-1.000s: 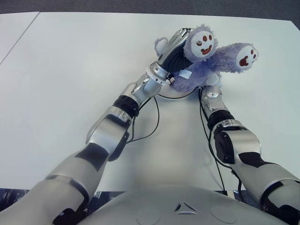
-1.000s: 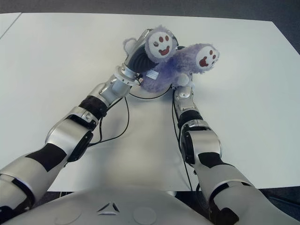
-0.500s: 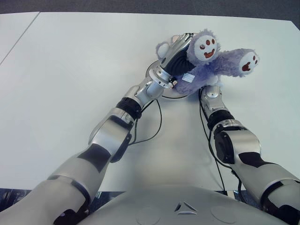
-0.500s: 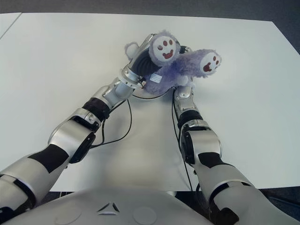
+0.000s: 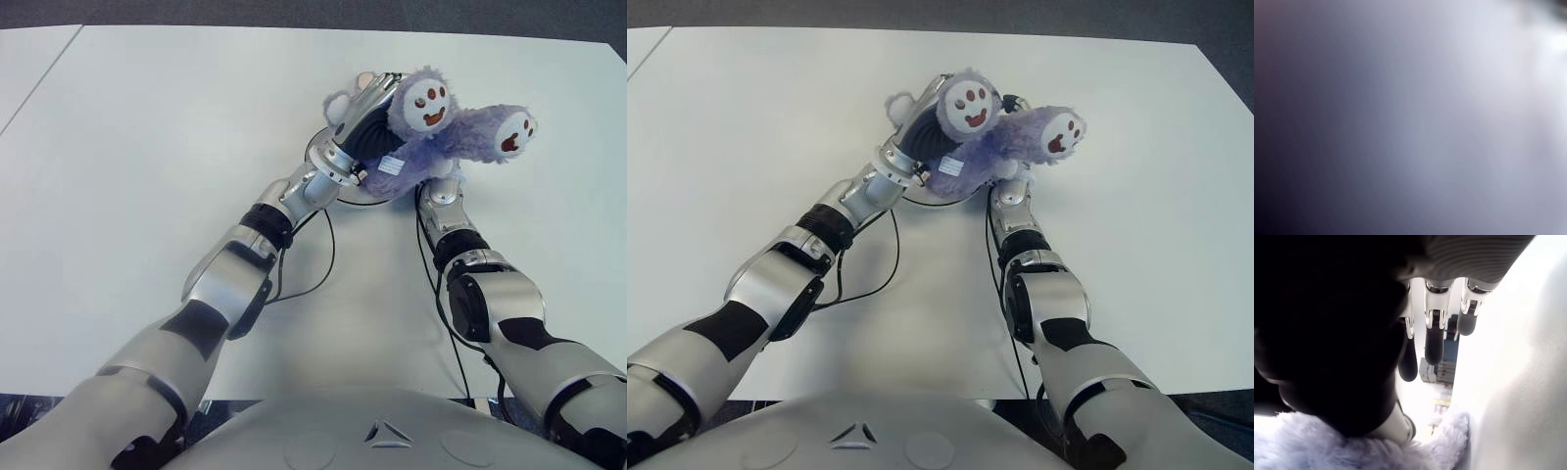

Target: Put the doll into the plate.

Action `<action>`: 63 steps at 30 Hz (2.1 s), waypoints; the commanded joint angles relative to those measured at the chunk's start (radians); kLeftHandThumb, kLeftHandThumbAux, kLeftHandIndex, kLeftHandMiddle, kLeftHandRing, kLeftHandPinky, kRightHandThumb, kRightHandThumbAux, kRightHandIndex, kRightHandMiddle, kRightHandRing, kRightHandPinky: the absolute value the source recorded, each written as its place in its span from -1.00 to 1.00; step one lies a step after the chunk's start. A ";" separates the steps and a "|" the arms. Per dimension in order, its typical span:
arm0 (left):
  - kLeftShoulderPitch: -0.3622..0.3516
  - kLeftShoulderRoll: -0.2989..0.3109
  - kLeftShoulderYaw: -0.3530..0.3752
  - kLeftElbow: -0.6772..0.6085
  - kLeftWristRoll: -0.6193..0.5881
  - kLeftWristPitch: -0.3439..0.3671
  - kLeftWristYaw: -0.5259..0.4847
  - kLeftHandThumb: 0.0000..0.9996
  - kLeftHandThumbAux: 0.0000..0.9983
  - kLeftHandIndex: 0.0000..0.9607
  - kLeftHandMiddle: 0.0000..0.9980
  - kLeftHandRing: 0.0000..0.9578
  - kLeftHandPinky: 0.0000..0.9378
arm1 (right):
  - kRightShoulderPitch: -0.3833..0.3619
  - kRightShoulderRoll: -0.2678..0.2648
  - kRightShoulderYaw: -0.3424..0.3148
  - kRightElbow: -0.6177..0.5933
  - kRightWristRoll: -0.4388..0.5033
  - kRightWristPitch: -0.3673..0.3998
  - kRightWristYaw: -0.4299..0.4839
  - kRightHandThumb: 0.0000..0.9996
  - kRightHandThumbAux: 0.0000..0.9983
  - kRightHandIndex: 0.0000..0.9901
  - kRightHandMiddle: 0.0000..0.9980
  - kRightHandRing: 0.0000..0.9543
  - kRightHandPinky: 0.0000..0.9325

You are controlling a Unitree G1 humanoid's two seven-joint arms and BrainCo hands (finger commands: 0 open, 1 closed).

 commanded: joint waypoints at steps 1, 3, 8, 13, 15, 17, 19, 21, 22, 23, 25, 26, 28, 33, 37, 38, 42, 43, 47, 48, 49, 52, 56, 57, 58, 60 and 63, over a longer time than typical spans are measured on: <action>0.091 0.067 -0.057 -0.010 0.105 0.052 0.067 0.40 0.40 -0.11 0.28 0.55 0.69 | 0.331 0.159 0.043 0.188 -0.047 0.000 0.020 0.08 0.94 -0.50 -0.44 -0.59 -1.00; 0.098 0.079 -0.062 -0.026 0.114 0.056 0.070 0.39 0.40 -0.11 0.21 0.51 0.68 | 0.330 0.159 0.040 0.188 -0.044 0.000 0.024 0.13 0.92 -0.50 -0.44 -0.59 -1.00; 0.144 0.177 -0.070 -0.178 0.077 0.084 -0.127 -0.40 0.06 -0.67 -0.49 -0.21 -0.04 | 0.329 0.157 0.033 0.190 -0.038 0.002 0.044 0.30 0.87 -0.53 -0.47 -0.57 -1.00; 0.152 0.252 -0.082 -0.255 -0.021 0.102 -0.359 -0.73 -0.14 -0.94 -0.89 -0.84 -0.83 | 0.328 0.155 0.037 0.192 -0.043 0.009 0.043 0.38 0.83 -0.55 -0.47 -0.55 -1.00; 0.154 0.285 -0.092 -0.285 -0.064 0.116 -0.466 -0.78 -0.21 -0.97 -0.95 -0.92 -0.91 | 0.328 0.152 0.041 0.190 -0.048 0.008 0.037 0.42 0.81 -0.56 -0.47 -0.54 -1.00; 0.159 0.301 -0.096 -0.307 -0.089 0.130 -0.529 -0.81 -0.28 -0.99 -0.97 -0.96 -0.96 | 0.328 0.151 0.045 0.189 -0.052 0.007 0.031 0.47 0.79 -0.56 -0.46 -0.53 -1.00; 0.165 0.309 -0.097 -0.322 -0.102 0.143 -0.567 -0.82 -0.34 -1.00 -0.99 -0.98 -0.98 | 0.329 0.151 0.050 0.189 -0.057 0.007 0.024 0.50 0.78 -0.57 -0.45 -0.52 -1.00; 0.171 0.320 -0.100 -0.340 -0.112 0.155 -0.607 -0.81 -0.39 -1.00 -1.00 -0.99 -0.99 | 0.329 0.150 0.058 0.189 -0.065 0.009 0.014 0.53 0.76 -0.58 -0.44 -0.51 -1.00; 0.174 0.323 -0.099 -0.348 -0.117 0.161 -0.620 -0.81 -0.42 -1.00 -1.00 -1.00 -1.00 | 0.329 0.150 0.059 0.189 -0.068 0.010 0.012 0.55 0.75 -0.59 -0.44 -0.51 -1.00; 0.177 0.328 -0.100 -0.356 -0.121 0.165 -0.634 -0.80 -0.44 -1.00 -1.00 -1.00 -1.00 | 0.329 0.149 0.062 0.189 -0.072 0.012 0.008 0.56 0.75 -0.59 -0.44 -0.50 -1.00; 0.183 0.334 -0.099 -0.370 -0.128 0.172 -0.655 -0.79 -0.47 -1.00 -1.00 -1.00 -1.00 | 0.329 0.150 0.064 0.189 -0.077 0.013 0.004 0.57 0.74 -0.60 -0.44 -0.49 -1.00; 0.186 0.341 -0.100 -0.378 -0.132 0.173 -0.669 -0.79 -0.48 -1.00 -1.00 -1.00 -1.00 | 0.328 0.150 0.067 0.189 -0.083 0.015 0.000 0.57 0.74 -0.60 -0.44 -0.49 -1.00; 0.191 0.351 -0.100 -0.393 -0.141 0.176 -0.692 -0.77 -0.55 -1.00 -1.00 -1.00 -1.00 | 0.328 0.151 0.069 0.189 -0.089 0.016 -0.007 0.58 0.74 -0.60 -0.44 -0.49 -1.00; 0.203 0.362 -0.095 -0.416 -0.164 0.173 -0.729 -0.73 -0.66 -1.00 -1.00 -1.00 -1.00 | 0.328 0.156 0.066 0.189 -0.092 0.016 -0.016 0.62 0.74 -0.60 -0.46 -0.48 -1.00; 0.209 0.367 -0.093 -0.427 -0.176 0.170 -0.747 -0.69 -0.71 -1.00 -1.00 -1.00 -1.00 | 0.328 0.158 0.062 0.189 -0.089 0.014 -0.016 0.68 0.74 -0.59 -0.50 -0.49 -1.00; 0.210 0.368 -0.092 -0.429 -0.178 0.170 -0.750 -0.68 -0.72 -1.00 -1.00 -1.00 -1.00 | 0.328 0.158 0.062 0.189 -0.089 0.014 -0.015 0.69 0.74 -0.59 -0.50 -0.49 -1.00; 0.216 0.373 -0.091 -0.431 -0.190 0.147 -0.759 -0.65 -0.75 -1.00 -1.00 -1.00 -1.00 | 0.327 0.159 0.067 0.189 -0.091 0.023 -0.016 0.71 0.73 -0.60 -0.53 -0.50 -1.00; 0.217 0.375 -0.090 -0.432 -0.193 0.143 -0.761 -0.64 -0.76 -1.00 -1.00 -1.00 -1.00 | 0.326 0.159 0.069 0.190 -0.091 0.025 -0.017 0.72 0.72 -0.60 -0.53 -0.50 -1.00; 0.219 0.380 -0.090 -0.436 -0.207 0.129 -0.773 -0.61 -0.79 -1.00 -1.00 -1.00 -1.00 | 0.324 0.161 0.077 0.190 -0.096 0.034 -0.030 0.76 0.69 -0.60 -0.56 -0.50 -1.00; 0.224 0.384 -0.089 -0.444 -0.214 0.125 -0.778 -0.61 -0.79 -1.00 -1.00 -1.00 -1.00 | 0.322 0.161 0.079 0.190 -0.098 0.040 -0.032 0.77 0.69 -0.60 -0.57 -0.49 -1.00; 0.227 0.387 -0.088 -0.449 -0.219 0.122 -0.782 -0.60 -0.80 -1.00 -1.00 -1.00 -1.00 | 0.322 0.161 0.081 0.191 -0.099 0.044 -0.033 0.79 0.68 -0.60 -0.58 -0.48 -1.00; 0.235 0.398 -0.084 -0.468 -0.235 0.118 -0.796 -0.58 -0.80 -1.00 -1.00 -1.00 -1.00 | 0.320 0.162 0.085 0.191 -0.100 0.051 -0.035 0.83 0.66 -0.61 -0.60 -0.46 -1.00; 0.245 0.409 -0.080 -0.490 -0.253 0.118 -0.814 -0.59 -0.77 -1.00 -1.00 -1.00 -1.00 | 0.320 0.163 0.082 0.192 -0.096 0.055 -0.031 0.88 0.63 -0.62 -0.61 -0.40 -1.00; 0.246 0.411 -0.079 -0.492 -0.256 0.117 -0.817 -0.59 -0.76 -1.00 -1.00 -1.00 -1.00 | 0.319 0.164 0.082 0.192 -0.096 0.055 -0.031 0.88 0.63 -0.62 -0.61 -0.40 -1.00; 0.248 0.415 -0.079 -0.495 -0.257 0.115 -0.820 -0.59 -0.76 -1.00 -1.00 -1.00 -1.00 | 0.319 0.165 0.080 0.192 -0.096 0.056 -0.032 0.89 0.62 -0.62 -0.61 -0.39 -1.00; 0.253 0.427 -0.077 -0.506 -0.260 0.110 -0.827 -0.59 -0.73 -1.00 -1.00 -1.00 -1.00 | 0.319 0.165 0.080 0.192 -0.098 0.058 -0.033 0.90 0.60 -0.62 -0.61 -0.35 -1.00; 0.264 0.444 -0.071 -0.524 -0.268 0.103 -0.838 -0.59 -0.72 -1.00 -1.00 -1.00 -1.00 | 0.318 0.164 0.084 0.192 -0.106 0.065 -0.039 0.92 0.57 -0.63 -0.60 -0.29 -1.00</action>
